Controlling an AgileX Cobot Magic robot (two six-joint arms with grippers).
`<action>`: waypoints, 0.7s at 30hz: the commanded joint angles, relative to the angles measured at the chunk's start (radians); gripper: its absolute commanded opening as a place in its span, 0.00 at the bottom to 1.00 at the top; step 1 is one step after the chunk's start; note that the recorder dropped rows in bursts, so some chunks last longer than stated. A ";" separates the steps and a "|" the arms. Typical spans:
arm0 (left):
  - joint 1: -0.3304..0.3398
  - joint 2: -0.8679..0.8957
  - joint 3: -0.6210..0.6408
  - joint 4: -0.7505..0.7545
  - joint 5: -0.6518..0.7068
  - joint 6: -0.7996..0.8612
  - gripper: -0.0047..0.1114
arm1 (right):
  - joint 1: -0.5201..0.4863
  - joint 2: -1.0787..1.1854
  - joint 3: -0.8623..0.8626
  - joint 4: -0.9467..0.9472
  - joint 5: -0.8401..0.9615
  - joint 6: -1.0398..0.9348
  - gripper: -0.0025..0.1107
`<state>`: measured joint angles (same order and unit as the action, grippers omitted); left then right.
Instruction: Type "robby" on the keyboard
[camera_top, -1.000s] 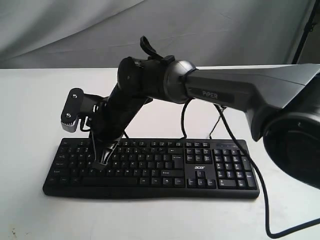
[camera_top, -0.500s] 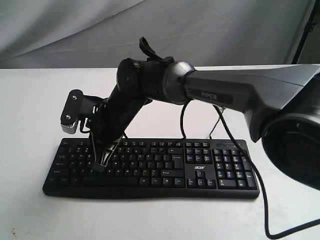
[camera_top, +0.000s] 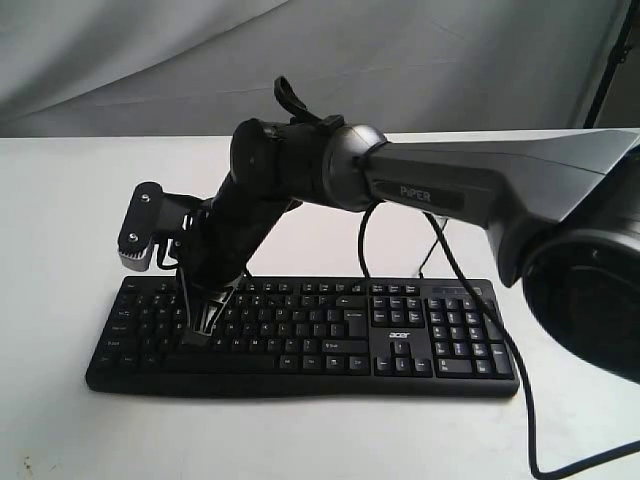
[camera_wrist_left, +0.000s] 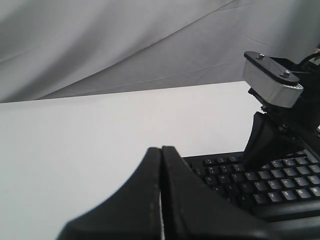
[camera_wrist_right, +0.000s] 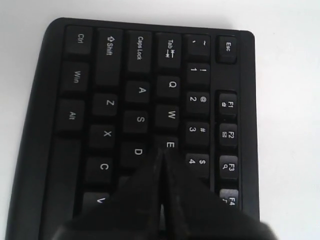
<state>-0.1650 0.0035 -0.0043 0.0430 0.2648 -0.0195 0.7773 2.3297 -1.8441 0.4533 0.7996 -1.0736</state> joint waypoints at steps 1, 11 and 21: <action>-0.006 -0.003 0.004 0.005 -0.006 -0.003 0.04 | 0.004 0.006 -0.008 -0.011 -0.003 0.003 0.02; -0.006 -0.003 0.004 0.005 -0.006 -0.003 0.04 | 0.004 0.013 -0.008 -0.017 -0.012 0.003 0.02; -0.006 -0.003 0.004 0.005 -0.006 -0.003 0.04 | 0.011 0.013 -0.008 -0.026 -0.040 0.003 0.02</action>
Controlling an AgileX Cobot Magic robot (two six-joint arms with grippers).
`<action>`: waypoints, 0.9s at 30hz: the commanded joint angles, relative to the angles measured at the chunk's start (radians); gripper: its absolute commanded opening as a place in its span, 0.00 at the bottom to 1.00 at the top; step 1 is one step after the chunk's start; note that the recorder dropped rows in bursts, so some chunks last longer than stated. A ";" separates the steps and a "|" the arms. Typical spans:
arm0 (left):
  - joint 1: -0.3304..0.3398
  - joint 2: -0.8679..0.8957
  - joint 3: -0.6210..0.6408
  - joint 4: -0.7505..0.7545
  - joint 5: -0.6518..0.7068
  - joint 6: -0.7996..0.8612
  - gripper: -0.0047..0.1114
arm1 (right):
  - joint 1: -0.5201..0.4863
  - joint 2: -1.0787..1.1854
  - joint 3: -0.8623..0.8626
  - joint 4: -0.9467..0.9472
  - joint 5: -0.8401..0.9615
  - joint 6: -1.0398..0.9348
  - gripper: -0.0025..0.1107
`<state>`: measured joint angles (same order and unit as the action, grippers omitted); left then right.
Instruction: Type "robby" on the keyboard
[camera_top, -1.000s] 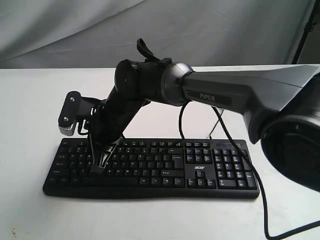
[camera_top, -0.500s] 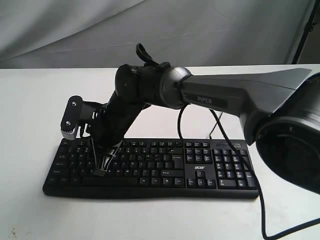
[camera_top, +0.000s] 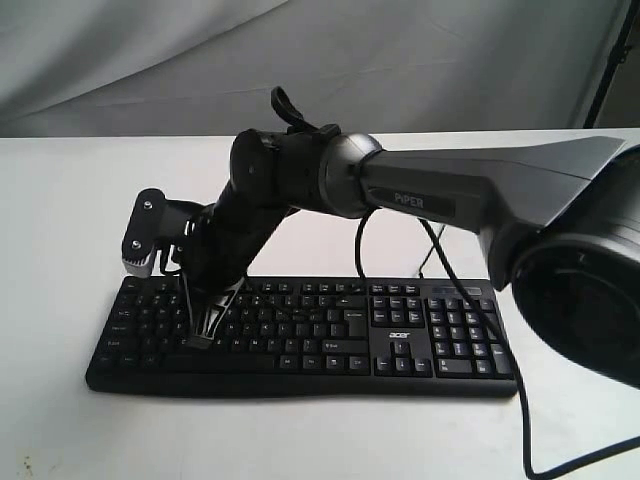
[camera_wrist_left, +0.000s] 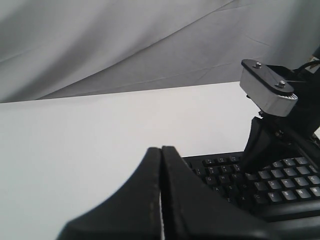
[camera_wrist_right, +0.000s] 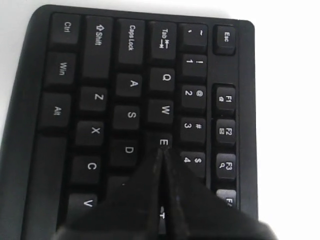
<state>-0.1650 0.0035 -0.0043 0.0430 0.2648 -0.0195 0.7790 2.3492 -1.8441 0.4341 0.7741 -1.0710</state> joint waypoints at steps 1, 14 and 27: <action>-0.006 -0.003 0.004 0.005 -0.006 -0.003 0.04 | 0.009 -0.007 -0.008 -0.008 -0.014 0.000 0.02; -0.006 -0.003 0.004 0.005 -0.006 -0.003 0.04 | 0.009 -0.004 -0.008 -0.013 -0.010 -0.002 0.02; -0.006 -0.003 0.004 0.005 -0.006 -0.003 0.04 | 0.009 -0.004 -0.008 -0.039 -0.023 0.022 0.02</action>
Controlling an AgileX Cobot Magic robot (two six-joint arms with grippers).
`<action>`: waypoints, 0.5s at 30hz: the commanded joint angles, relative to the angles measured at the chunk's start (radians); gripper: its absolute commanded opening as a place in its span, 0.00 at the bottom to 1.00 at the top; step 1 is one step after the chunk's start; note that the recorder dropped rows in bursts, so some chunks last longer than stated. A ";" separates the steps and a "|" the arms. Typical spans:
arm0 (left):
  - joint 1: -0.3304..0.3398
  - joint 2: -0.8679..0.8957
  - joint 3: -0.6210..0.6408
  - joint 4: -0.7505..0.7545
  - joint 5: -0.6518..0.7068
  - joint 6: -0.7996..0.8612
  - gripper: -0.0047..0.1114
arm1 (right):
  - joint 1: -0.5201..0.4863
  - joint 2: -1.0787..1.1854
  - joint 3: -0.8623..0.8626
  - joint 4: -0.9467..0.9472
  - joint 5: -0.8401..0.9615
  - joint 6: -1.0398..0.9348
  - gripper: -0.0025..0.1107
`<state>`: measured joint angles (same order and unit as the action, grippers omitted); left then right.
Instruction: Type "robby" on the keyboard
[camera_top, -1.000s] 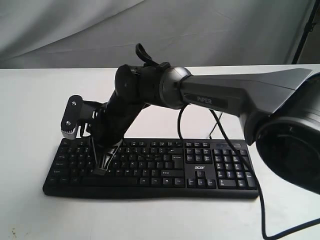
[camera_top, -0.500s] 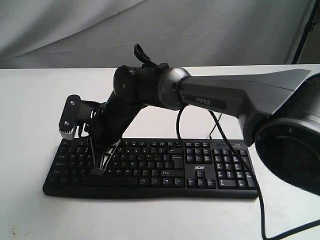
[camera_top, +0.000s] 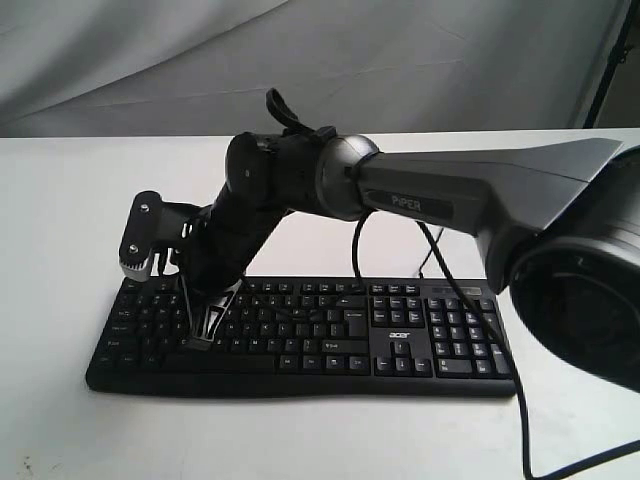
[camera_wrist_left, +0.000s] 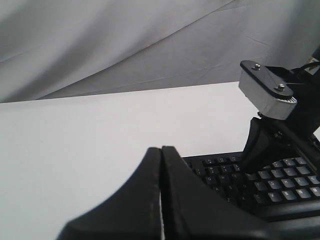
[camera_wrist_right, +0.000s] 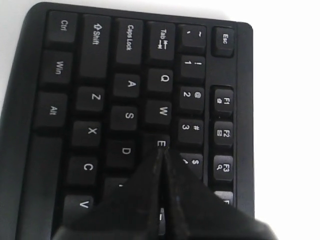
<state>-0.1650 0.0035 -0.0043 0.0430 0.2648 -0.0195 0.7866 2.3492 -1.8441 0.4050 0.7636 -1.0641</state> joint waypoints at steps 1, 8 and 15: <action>-0.006 -0.003 0.004 0.005 -0.006 -0.003 0.04 | 0.002 -0.004 -0.008 -0.010 -0.012 0.015 0.02; -0.006 -0.003 0.004 0.005 -0.006 -0.003 0.04 | 0.002 -0.004 -0.008 -0.014 -0.008 0.031 0.02; -0.006 -0.003 0.004 0.005 -0.006 -0.003 0.04 | 0.003 -0.004 -0.008 -0.029 -0.008 0.049 0.02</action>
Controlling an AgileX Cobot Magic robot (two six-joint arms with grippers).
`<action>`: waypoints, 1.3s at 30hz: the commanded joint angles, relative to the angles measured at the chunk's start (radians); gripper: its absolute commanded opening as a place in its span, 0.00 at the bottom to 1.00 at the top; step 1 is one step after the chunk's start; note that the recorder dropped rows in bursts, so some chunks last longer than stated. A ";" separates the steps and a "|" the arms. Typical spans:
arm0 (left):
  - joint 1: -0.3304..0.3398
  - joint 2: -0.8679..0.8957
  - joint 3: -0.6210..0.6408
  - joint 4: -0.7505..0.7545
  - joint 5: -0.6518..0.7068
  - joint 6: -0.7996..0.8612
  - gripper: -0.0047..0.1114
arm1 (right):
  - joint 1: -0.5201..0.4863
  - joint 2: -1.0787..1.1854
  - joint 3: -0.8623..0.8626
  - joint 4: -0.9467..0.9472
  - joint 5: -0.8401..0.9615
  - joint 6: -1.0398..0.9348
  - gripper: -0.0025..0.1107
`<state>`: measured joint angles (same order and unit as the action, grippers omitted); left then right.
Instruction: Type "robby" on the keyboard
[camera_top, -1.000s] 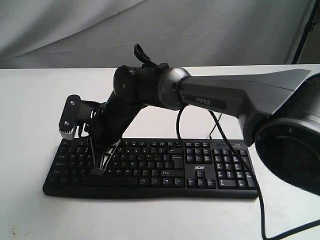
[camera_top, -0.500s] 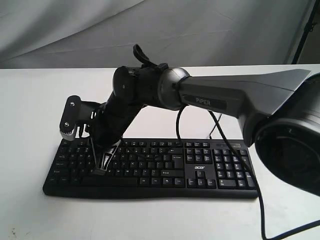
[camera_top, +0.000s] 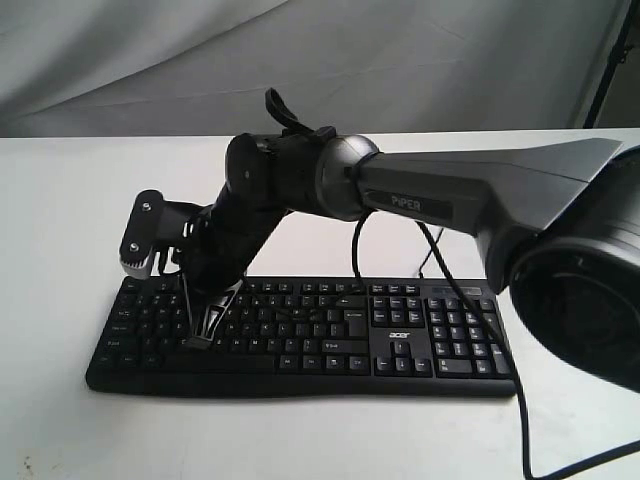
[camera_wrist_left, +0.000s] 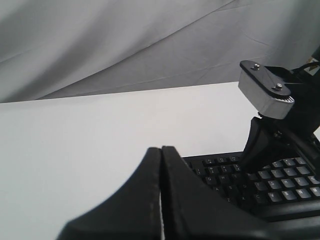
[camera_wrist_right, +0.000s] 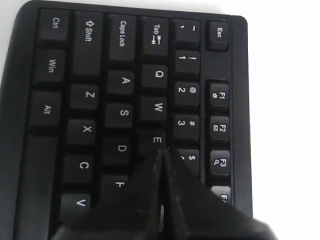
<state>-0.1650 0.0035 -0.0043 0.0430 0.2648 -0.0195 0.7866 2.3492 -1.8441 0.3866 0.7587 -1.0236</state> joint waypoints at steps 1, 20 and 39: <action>-0.006 -0.003 0.004 0.005 -0.006 -0.003 0.04 | 0.003 -0.004 -0.008 -0.011 -0.004 0.009 0.02; -0.006 -0.003 0.004 0.005 -0.006 -0.003 0.04 | 0.005 -0.004 -0.008 -0.011 0.000 0.000 0.02; -0.006 -0.003 0.004 0.005 -0.006 -0.003 0.04 | 0.005 0.003 -0.008 0.000 0.002 -0.022 0.02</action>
<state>-0.1650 0.0035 -0.0043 0.0430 0.2648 -0.0195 0.7870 2.3621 -1.8441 0.3823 0.7514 -1.0357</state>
